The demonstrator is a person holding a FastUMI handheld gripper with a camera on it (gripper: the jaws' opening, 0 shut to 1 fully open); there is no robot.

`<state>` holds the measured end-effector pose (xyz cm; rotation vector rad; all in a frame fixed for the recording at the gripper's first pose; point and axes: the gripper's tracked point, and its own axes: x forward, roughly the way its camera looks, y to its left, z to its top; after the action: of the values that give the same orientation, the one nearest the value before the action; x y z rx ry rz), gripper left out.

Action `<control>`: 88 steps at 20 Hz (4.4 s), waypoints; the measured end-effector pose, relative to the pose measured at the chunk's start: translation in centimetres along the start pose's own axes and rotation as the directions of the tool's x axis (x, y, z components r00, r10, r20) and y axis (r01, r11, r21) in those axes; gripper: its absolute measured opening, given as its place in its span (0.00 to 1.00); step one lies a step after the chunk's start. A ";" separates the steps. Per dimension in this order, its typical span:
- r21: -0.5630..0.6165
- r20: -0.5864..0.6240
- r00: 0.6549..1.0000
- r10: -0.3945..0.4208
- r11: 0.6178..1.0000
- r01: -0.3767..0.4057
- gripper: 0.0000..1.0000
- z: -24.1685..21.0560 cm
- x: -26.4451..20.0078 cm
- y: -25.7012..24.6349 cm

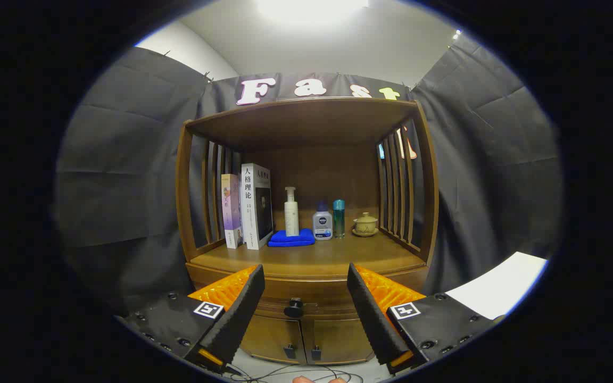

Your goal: Pull open the drawer, take out the items inside it, and place them on the countertop above the cabinet.

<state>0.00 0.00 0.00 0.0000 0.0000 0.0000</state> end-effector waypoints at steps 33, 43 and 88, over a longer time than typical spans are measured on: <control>-0.030 -0.035 0.999 0.018 0.999 -0.019 0.98 -5.3 5.1 1.8; -0.036 -0.170 0.985 -0.010 0.999 0.004 0.98 -13.0 10.3 1.3; -0.037 -0.233 0.973 0.006 0.999 -0.015 0.26 -18.1 7.2 3.0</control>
<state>7.21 2.95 -18.11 -0.0384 0.2346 0.0105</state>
